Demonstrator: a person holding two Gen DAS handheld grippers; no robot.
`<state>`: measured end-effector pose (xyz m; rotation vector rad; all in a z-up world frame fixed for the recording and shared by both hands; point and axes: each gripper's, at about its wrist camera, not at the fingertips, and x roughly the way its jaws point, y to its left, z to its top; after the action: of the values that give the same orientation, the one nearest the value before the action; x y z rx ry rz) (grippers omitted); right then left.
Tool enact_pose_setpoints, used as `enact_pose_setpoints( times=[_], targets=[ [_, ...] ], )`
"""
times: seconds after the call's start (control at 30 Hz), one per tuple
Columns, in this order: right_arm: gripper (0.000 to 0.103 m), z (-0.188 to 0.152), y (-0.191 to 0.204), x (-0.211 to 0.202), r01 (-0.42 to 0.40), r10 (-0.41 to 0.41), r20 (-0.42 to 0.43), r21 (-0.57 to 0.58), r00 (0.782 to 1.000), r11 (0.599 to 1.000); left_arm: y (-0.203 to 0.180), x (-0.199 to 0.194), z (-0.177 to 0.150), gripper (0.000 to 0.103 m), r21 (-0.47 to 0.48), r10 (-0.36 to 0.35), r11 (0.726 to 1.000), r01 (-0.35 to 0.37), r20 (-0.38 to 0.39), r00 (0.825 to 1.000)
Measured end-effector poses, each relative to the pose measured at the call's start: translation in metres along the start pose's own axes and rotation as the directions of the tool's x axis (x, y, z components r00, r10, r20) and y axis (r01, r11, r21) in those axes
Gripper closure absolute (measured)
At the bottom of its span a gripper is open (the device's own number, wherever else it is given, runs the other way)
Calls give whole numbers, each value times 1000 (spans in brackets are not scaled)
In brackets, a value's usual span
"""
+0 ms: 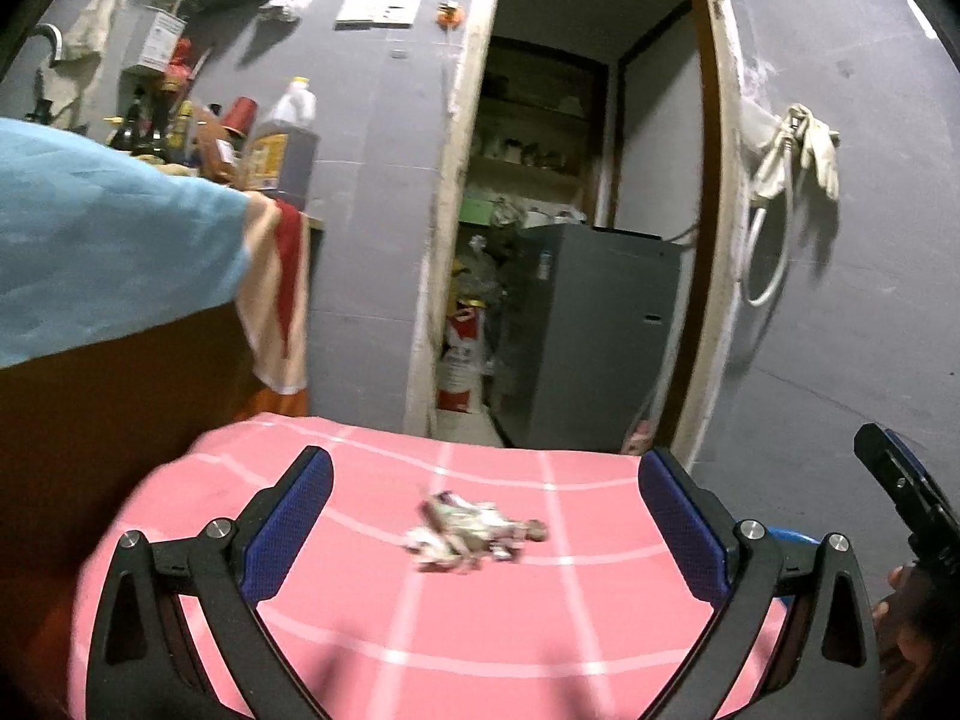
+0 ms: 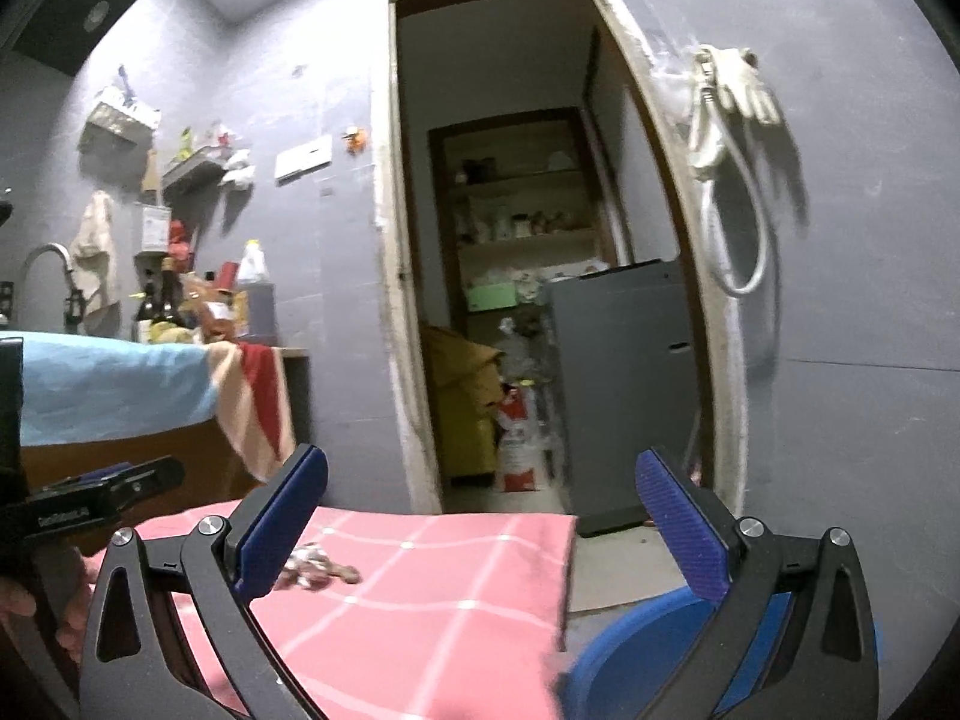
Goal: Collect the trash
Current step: 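Move both tools back over the wrapper pile on the table, then grasp a white-green wrapper with the left tool while the right tool grasps a brown wrapper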
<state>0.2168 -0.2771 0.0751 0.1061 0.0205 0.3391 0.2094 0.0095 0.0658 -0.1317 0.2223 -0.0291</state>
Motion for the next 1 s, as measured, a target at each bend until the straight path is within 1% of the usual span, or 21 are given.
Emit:
enact_pose_setpoints(
  times=[0.17,0.23,0.37,0.43,0.57,0.67,0.73,0.83,0.9,0.93,0.97,1.0],
  targets=[
    [0,-3,26,11,-57,56,-25,-21,998,998,27,-4,-5,3,3,46,999,-46,-15,999],
    [0,-6,31,14,-75,74,-39,-17,996,997,34,-4,-7,3,7,52,999,-52,-32,998],
    [0,-12,41,26,-107,106,-93,-5,990,994,45,1,-12,3,32,60,998,-58,-88,994],
    [0,-15,45,35,-124,123,-131,-1,984,992,49,7,-16,3,47,65,997,-60,-125,990],
    [0,-23,51,51,-133,129,-211,-8,969,991,53,20,-22,3,54,65,997,-55,-195,979],
    [0,-26,52,60,-136,130,-253,-6,959,991,54,33,-26,3,51,64,997,-53,-256,965],
    [0,-27,53,69,-128,121,-283,-7,952,992,54,44,-28,4,45,62,998,-51,-302,951],
    [0,-29,54,81,-132,117,-326,-22,938,991,52,61,-31,4,42,39,999,-26,-366,930],
    [0,-32,57,93,-131,106,-373,-44,922,990,50,71,-32,6,42,29,999,-13,-400,916],
    [1,-34,57,97,-132,101,-394,-51,914,990,49,77,-33,10,39,24,999,-8,-417,908],
    [4,-36,57,102,-133,99,-418,-53,903,990,49,83,-33,14,33,16,999,-2,-433,901],
    [6,-39,56,107,-135,100,-439,-51,893,989,48,89,-33,15,25,5,1000,7,-448,894]
  ],
)
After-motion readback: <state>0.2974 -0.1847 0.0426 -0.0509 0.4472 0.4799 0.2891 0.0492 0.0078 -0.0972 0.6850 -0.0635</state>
